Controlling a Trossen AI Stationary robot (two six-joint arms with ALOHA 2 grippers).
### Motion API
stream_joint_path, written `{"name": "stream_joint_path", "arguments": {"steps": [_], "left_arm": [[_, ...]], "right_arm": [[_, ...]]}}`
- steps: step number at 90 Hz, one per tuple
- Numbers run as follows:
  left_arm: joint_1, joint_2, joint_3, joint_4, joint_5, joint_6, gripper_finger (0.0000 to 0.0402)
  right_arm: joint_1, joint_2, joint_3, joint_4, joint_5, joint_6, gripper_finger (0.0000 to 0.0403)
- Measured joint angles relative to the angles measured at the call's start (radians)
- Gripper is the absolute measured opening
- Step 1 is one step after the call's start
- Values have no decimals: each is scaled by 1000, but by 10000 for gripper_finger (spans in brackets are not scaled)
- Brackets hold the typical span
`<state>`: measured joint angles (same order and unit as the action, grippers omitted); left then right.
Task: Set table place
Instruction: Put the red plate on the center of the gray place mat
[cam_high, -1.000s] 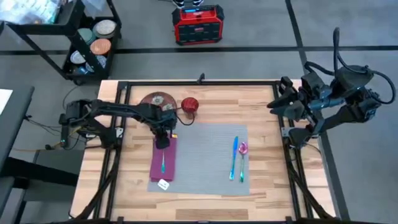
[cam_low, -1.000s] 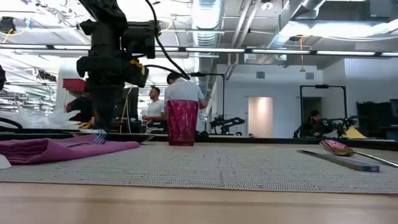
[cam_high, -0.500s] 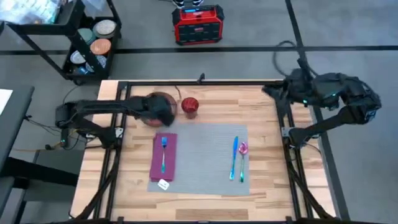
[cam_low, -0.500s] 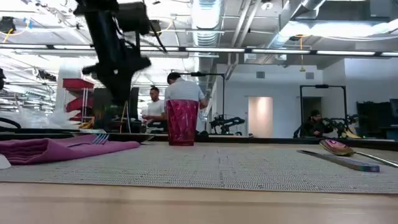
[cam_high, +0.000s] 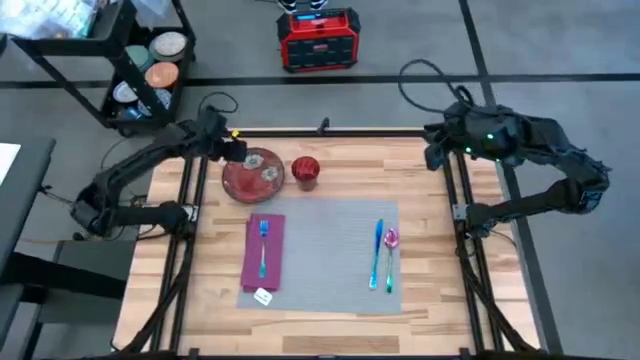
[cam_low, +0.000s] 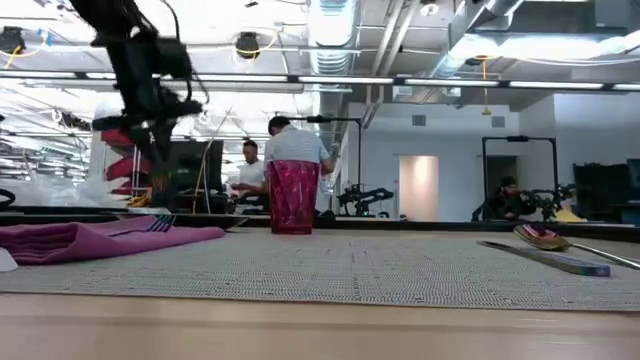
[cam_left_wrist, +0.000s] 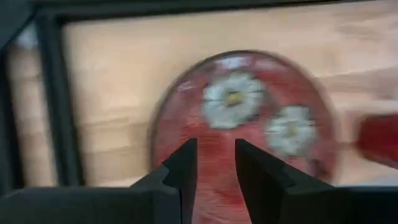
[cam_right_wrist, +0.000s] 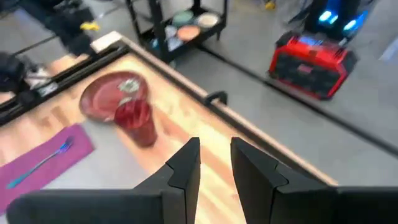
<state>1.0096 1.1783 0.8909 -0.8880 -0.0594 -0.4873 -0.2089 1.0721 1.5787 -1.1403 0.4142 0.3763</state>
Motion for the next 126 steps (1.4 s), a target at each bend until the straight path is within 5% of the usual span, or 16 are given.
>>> {"name": "stream_joint_path", "arguments": {"steps": [27, 81, 93, 107, 126], "left_arm": [[38, 168, -17, 23, 95, 144, 107], [77, 281, -49, 170, 101, 235, 108], [35, 342, -48, 191, 15, 212, 108], [37, 389, -46, 200, 164, 271, 106], [35, 334, -30, 157, 123, 232, 102]], "right_arm": [[11, 60, 0, 31, -156, -9, 76], [52, 88, 0, 92, -218, 31, 76], [50, 88, 0, 127, -235, 15, 76], [52, 88, 0, 158, -241, 10, 76], [51, 87, 0, 155, -263, 8, 76]]}}
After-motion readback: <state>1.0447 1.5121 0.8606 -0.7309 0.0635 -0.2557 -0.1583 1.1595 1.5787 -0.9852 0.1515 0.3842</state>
